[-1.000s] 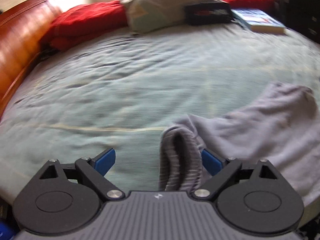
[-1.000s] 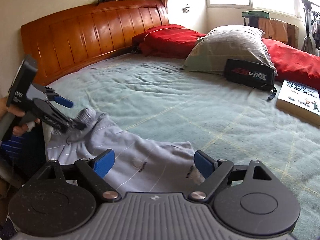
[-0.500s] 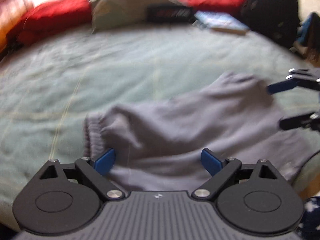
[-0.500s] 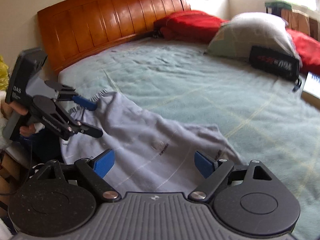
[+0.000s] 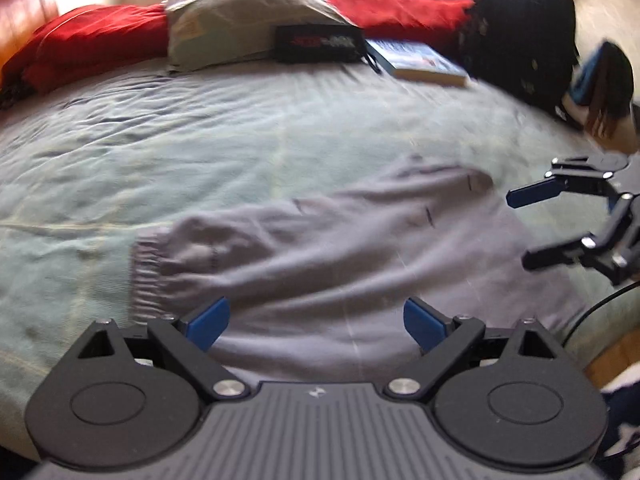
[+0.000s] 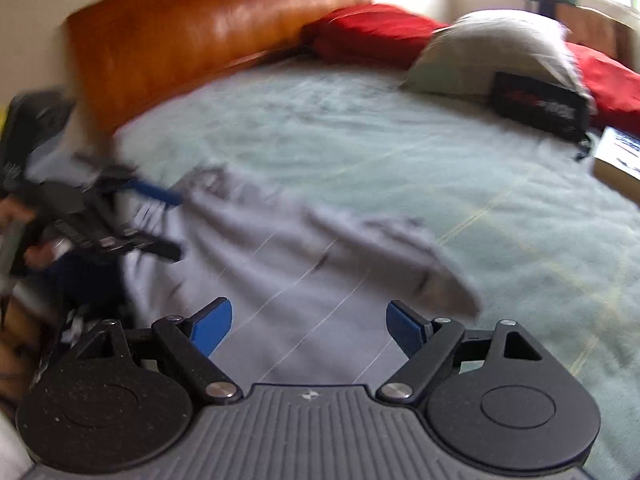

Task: Fold clothes

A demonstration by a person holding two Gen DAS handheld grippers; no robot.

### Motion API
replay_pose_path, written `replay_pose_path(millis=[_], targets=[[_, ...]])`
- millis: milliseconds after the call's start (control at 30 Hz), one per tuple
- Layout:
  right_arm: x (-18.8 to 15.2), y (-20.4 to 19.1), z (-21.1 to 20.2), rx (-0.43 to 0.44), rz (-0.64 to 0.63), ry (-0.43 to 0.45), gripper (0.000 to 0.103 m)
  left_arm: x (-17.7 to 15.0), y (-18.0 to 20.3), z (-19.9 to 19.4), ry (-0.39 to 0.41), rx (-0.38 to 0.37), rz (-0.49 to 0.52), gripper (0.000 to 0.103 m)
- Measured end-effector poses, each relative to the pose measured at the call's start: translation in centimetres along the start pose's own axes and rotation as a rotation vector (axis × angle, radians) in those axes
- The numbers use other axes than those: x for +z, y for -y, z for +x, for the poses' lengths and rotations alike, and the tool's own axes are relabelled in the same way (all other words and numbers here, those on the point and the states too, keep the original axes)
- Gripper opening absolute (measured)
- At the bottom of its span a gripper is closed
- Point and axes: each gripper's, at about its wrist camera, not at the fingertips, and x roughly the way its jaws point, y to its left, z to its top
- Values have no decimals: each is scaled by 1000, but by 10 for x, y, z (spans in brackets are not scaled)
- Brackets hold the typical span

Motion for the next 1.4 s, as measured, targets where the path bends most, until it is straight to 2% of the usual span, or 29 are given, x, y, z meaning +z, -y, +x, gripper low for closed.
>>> replay_pose_path(millis=[67, 167, 233, 333, 433, 500, 600, 667, 733, 900, 1000, 1133, 1200, 1267, 1400], targets=[[-15, -4, 5, -16, -11, -55, 88, -10, 1, 9, -10, 2, -14, 96], [-37, -3, 0, -34, -27, -68, 88, -16, -2, 4, -3, -12, -36, 98], [-30, -1, -8, -41, -22, -55, 88, -9, 0, -3, -4, -6, -28, 98], [-8, 7, -7, -47, -20, 12, 88, 10, 5, -7, 42, -2, 2, 98], [15, 15, 5, -45, -22, 58, 88, 29, 2, 6, 63, -28, -28, 98], [26, 26, 24, -37, -3, 55, 88, 37, -4, 22, 52, -37, -65, 98], [31, 45, 55, -106, 26, -18, 88, 42, -18, 49, 11, -10, -120, 98], [31, 58, 60, -96, 64, -19, 88, 45, -25, 58, 10, -11, -152, 98], [34, 59, 49, -77, 95, -6, 88, 50, -24, 55, 14, 1, -153, 98], [29, 32, 7, -121, -22, 11, 88, 49, -3, 37, 21, 66, -62, 98], [16, 18, -8, -168, -67, -38, 90, 37, 18, 28, 12, 96, 20, 98], [-11, 8, -5, -209, -59, -116, 90, 20, 41, 22, 14, 119, 96, 98], [-25, 4, -4, -245, -54, -157, 90, 15, 44, 20, 14, 125, 91, 98], [-36, 1, -16, -283, -35, -155, 90, 12, 41, 16, 18, 120, 62, 98], [-41, -15, -54, -314, -10, -78, 93, 7, 38, 7, 34, 112, 19, 98]])
